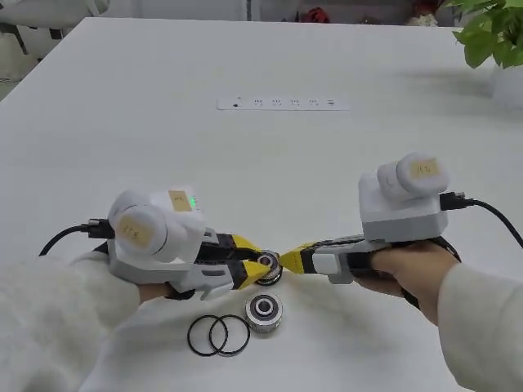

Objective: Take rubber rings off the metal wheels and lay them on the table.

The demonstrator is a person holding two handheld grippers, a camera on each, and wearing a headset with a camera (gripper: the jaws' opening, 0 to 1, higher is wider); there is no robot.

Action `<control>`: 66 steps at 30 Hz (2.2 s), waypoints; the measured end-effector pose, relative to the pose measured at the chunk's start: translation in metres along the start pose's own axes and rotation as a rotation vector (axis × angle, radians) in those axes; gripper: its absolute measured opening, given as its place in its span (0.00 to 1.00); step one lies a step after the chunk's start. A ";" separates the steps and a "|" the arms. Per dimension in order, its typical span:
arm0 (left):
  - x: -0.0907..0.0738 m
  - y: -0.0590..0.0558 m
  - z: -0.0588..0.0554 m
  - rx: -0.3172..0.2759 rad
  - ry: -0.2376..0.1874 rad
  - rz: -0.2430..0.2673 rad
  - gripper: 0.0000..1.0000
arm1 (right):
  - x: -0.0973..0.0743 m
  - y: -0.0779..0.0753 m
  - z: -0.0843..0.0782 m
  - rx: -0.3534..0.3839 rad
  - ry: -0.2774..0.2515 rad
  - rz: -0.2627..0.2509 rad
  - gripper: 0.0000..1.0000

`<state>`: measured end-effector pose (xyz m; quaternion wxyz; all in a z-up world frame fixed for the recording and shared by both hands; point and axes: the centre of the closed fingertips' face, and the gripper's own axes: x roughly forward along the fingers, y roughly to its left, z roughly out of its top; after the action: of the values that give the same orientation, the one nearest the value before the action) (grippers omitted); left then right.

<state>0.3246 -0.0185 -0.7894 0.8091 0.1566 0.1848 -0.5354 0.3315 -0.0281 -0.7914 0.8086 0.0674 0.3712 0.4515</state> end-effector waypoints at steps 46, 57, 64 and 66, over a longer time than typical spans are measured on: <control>0.001 0.000 0.000 -0.006 -0.010 0.004 0.13 | 0.001 0.011 0.006 -0.019 -0.012 0.038 0.00; 0.000 0.000 -0.001 -0.007 -0.011 0.005 0.13 | 0.001 0.014 0.006 -0.020 -0.016 0.053 0.00; 0.000 0.001 -0.001 -0.011 -0.015 0.006 0.13 | -0.001 0.018 0.022 -0.043 -0.074 0.062 0.00; 0.000 0.000 -0.001 -0.010 -0.015 0.006 0.13 | 0.000 0.022 0.017 -0.012 -0.065 0.080 0.00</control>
<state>0.3250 -0.0184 -0.7903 0.8130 0.1493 0.1808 -0.5330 0.3281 -0.0112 -0.7696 0.8020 0.0917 0.3392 0.4831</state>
